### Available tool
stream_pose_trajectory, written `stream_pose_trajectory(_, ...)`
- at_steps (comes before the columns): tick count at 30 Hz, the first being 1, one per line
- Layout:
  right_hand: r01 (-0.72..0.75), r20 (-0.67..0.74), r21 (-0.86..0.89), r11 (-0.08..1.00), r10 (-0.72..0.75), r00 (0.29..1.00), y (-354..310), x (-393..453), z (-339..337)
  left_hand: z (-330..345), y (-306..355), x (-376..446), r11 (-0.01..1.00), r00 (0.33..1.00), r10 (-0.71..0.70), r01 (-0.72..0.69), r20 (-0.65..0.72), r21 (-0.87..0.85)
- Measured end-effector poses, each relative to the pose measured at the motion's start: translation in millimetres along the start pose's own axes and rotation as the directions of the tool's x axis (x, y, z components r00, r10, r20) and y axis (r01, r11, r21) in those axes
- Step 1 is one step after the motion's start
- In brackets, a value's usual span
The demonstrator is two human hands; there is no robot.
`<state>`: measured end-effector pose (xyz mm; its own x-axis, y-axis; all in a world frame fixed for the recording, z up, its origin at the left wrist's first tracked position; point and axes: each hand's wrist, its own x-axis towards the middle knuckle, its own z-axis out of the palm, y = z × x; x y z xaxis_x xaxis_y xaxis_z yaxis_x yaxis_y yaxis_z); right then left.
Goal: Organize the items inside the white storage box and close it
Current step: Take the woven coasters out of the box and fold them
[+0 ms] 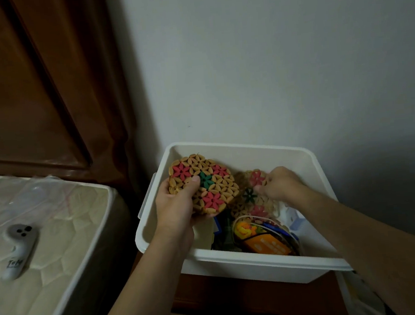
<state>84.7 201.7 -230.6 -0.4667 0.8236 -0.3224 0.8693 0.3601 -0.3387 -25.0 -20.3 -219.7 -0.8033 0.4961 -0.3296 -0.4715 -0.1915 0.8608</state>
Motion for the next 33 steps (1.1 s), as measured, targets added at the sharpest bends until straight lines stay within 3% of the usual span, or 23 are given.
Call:
stream_pose_trajectory(5,0.176,-0.167,0.39,0.904,-0.119,0.979,11,-45,-58,4,13,-18,0.987,0.986,0.158,-0.157,-0.053,0.02)
stream_pose_trajectory(8,0.336,-0.283,0.611,0.717,-0.198,0.938,13,-80,-96,3,26,-39,0.976,0.976,0.216,-0.215,-0.041,0.017)
stream_pose_trajectory(11,0.321,-0.18,0.838,0.442,-0.331,0.926,15,-118,-122,-1,31,-68,0.984,0.984,0.178,-0.178,0.006,-0.01)
stream_pose_trajectory(15,0.123,0.036,0.951,0.283,-0.498,0.866,12,-165,-104,-5,27,-116,0.999,0.983,0.046,-0.047,0.178,-0.003)
stream_pose_trajectory(18,0.037,0.113,0.962,0.27,-0.519,0.848,13,-194,-70,-8,22,-148,1.0,0.952,-0.011,0.003,0.307,0.027)
stream_pose_trajectory(23,0.067,0.099,0.939,0.339,-0.45,0.887,25,-220,-42,-8,26,-181,0.994,0.912,-0.057,0.014,0.407,0.107)
stream_pose_trajectory(31,0.207,-0.058,0.912,0.353,-0.391,0.919,25,-241,-39,-9,26,-187,0.979,0.88,-0.196,0.199,0.432,0.037)
stream_pose_trajectory(33,0.273,-0.131,0.881,0.385,-0.356,0.925,23,-241,-35,-7,25,-189,0.986,0.876,-0.167,0.149,0.452,0.074)
